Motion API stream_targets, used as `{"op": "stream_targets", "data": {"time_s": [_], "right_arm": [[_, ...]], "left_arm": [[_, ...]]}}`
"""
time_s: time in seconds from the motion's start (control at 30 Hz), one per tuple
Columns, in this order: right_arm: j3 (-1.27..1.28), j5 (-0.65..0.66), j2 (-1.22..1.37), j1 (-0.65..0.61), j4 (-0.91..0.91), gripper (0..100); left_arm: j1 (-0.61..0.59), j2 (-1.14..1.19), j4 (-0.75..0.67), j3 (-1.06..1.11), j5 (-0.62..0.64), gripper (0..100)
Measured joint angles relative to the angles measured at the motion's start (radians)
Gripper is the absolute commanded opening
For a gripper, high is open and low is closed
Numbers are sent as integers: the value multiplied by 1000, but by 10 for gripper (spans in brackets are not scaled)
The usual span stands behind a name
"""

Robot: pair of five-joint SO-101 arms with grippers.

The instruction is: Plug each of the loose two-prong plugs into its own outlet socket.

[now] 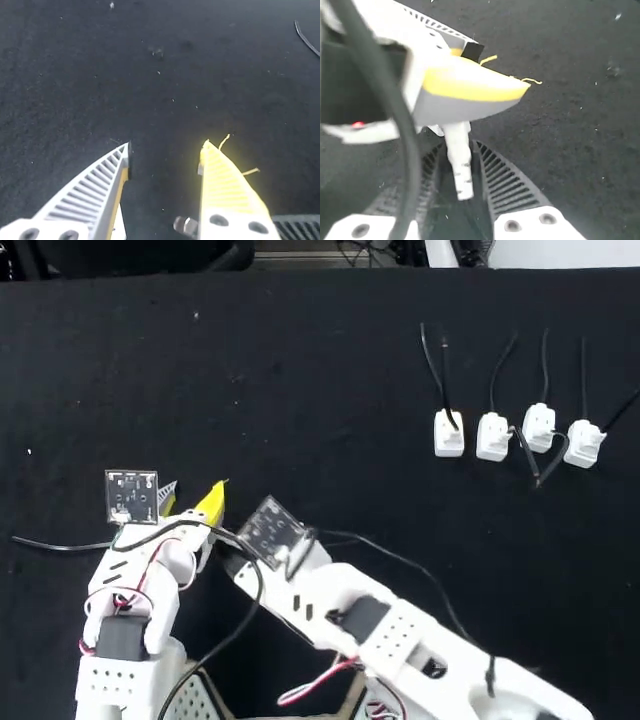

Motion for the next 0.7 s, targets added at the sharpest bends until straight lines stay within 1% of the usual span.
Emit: {"op": "stream_targets", "data": {"time_s": [0.23,0.7], "right_arm": [[91,-3,-167,-3,0,11],[94,-6,-178,-5,2,11]], "left_arm": [[2,0,-21,12,-3,230],[2,-2,-23,25,-3,230]]}}
